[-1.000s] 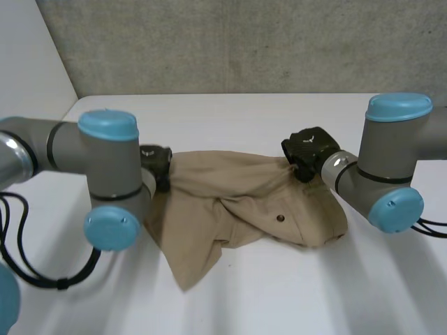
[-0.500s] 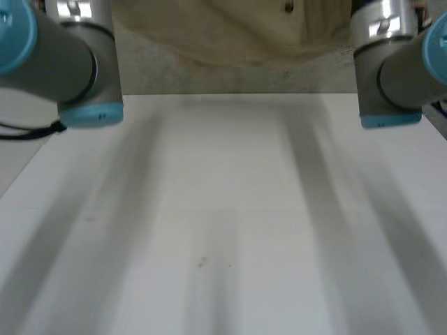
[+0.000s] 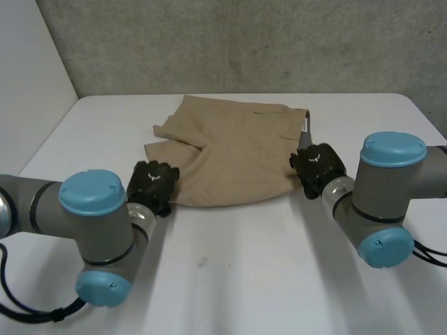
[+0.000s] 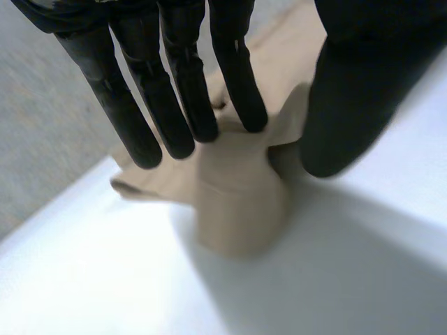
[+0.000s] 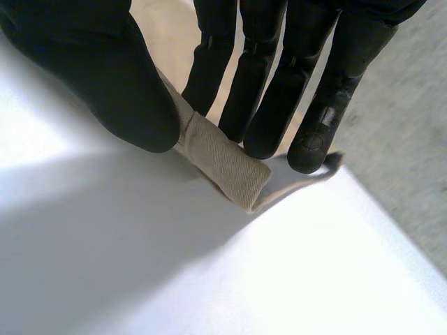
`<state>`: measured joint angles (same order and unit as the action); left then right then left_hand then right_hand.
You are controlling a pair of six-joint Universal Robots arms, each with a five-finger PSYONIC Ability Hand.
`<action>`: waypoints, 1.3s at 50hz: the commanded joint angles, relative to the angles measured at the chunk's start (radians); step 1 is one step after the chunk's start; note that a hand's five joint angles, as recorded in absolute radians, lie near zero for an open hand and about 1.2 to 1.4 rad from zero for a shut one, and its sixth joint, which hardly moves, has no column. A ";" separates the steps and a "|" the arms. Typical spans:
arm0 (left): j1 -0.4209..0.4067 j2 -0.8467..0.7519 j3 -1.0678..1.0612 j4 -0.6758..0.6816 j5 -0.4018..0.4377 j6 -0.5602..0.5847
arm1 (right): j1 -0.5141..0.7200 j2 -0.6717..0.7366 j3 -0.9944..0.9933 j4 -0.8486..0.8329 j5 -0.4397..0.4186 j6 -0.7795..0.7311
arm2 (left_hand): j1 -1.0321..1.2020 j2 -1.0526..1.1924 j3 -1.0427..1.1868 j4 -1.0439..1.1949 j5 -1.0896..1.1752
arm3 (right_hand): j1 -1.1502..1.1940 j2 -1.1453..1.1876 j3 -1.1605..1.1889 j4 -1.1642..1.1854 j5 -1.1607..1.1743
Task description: Fold the shorts.
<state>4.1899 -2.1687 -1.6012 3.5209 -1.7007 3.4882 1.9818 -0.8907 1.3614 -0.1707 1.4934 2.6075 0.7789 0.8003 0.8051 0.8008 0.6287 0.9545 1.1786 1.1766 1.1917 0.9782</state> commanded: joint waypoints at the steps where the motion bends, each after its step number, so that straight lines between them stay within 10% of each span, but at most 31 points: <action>1: -0.002 0.116 -0.042 -0.160 0.000 -0.001 | -0.012 -0.080 0.067 0.085 -0.004 -0.003 | -0.241 -0.263 -0.268 -0.263 -0.266 | 0.442 0.218 0.220 0.205 0.244; 50: 0.157 0.032 -0.054 -0.135 0.197 -0.124 | -0.073 -0.146 0.243 0.063 -0.067 0.068 | -0.031 -0.052 -0.057 -0.053 -0.055 | 0.442 0.218 0.220 0.205 0.244; 59: 0.153 0.007 -0.005 -0.090 0.187 -0.126 | -0.072 -0.148 0.243 0.063 -0.065 0.066 | 0.616 0.595 0.590 0.594 0.592 | 0.442 0.218 0.220 0.205 0.244; 65: 0.147 0.087 -0.035 -0.072 0.130 -0.109 | -0.073 -0.180 0.229 0.074 -0.062 0.059 | 0.617 0.596 0.591 0.595 0.593 | 0.442 0.218 0.220 0.205 0.244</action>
<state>4.3409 -2.1556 -1.6123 3.4257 -1.5183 3.3643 1.9098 -1.0404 1.6034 -0.1070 1.4289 2.6733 1.1274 1.1907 1.1783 1.1929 0.9771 0.9545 1.1786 1.1766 1.1917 0.9783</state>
